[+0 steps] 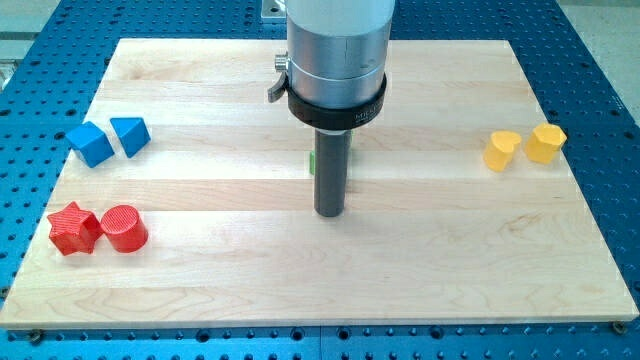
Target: Move the blue blocks towards the top center of the board
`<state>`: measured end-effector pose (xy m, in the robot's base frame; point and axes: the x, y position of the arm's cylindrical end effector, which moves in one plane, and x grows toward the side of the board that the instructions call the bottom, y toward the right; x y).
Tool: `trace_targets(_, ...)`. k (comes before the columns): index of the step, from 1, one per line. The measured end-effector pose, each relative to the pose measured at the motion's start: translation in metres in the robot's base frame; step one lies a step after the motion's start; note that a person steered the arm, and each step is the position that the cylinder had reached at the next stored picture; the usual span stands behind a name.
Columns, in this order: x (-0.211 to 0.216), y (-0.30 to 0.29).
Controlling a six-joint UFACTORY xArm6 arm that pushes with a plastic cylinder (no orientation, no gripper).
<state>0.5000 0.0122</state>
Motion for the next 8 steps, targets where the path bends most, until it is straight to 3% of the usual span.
trace_targets(3,0.0,-0.014)
trace_targets(5,-0.059,-0.009)
trace_targets(7,-0.117,0.1)
trace_targets(8,-0.112,0.098)
